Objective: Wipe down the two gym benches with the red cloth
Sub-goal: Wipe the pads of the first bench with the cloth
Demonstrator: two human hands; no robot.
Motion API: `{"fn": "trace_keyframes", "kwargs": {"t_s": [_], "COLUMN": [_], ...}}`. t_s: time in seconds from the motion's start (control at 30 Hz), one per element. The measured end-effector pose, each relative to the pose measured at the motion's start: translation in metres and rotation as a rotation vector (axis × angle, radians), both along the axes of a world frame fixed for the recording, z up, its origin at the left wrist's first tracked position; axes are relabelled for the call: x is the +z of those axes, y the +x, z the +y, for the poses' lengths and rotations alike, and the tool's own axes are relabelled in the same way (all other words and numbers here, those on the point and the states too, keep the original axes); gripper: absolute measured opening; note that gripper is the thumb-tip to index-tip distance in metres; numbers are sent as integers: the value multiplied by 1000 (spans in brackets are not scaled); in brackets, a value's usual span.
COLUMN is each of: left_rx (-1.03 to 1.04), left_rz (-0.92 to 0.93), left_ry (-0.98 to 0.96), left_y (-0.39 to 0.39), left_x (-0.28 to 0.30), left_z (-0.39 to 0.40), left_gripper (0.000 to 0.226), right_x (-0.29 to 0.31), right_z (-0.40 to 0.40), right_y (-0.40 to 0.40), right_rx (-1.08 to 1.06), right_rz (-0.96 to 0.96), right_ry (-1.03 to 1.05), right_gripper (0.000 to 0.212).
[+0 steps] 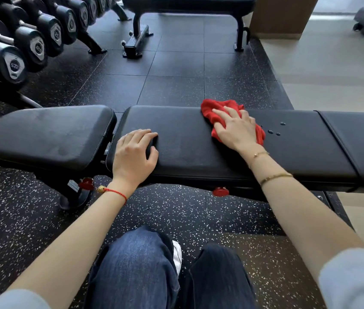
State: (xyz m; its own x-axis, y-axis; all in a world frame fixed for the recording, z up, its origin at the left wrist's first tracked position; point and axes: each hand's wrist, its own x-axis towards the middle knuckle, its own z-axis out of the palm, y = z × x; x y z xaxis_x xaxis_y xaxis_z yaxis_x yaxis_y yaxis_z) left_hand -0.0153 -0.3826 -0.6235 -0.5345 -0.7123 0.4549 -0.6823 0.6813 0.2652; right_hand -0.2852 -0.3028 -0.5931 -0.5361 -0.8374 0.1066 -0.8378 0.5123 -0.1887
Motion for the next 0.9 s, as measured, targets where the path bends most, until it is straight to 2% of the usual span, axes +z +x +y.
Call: {"fn": "trace_keyframes", "kwargs": {"t_s": [0.07,0.17,0.37,0.47,0.57,0.63,0.77,0.9], "left_rx": [3,-2,-15,-16,6,19,29,9], "left_rz": [2,9,9,8,5,4,0,-4], "left_ry": [-3,-6,-3,-15,-19,-19,-13,-14], "left_y": [0,1,2,2,-1,-3,-3,-1], "left_x": [0,1,0,-1,0,1,2,2], "left_z": [1,0,-2,-3,-1,-1,-1,-2], "left_gripper": [39,38,38,38,36,35,34,36], "right_x": [1,0,-10,-10,-4,0,2,-5], "right_z": [-18,-22,40,54,28,3,-25,4], "right_y": [11,44,63,32,-1,-1,44,80], "right_rx": [-3,126,334,246,50,-2,145,358], "right_rz": [8,30,35,37,27,11,25,27], "right_ry": [14,9,-86,-123,-48,-5,1,-47], "right_gripper": [48,49,49,48,48,48,49,50]}}
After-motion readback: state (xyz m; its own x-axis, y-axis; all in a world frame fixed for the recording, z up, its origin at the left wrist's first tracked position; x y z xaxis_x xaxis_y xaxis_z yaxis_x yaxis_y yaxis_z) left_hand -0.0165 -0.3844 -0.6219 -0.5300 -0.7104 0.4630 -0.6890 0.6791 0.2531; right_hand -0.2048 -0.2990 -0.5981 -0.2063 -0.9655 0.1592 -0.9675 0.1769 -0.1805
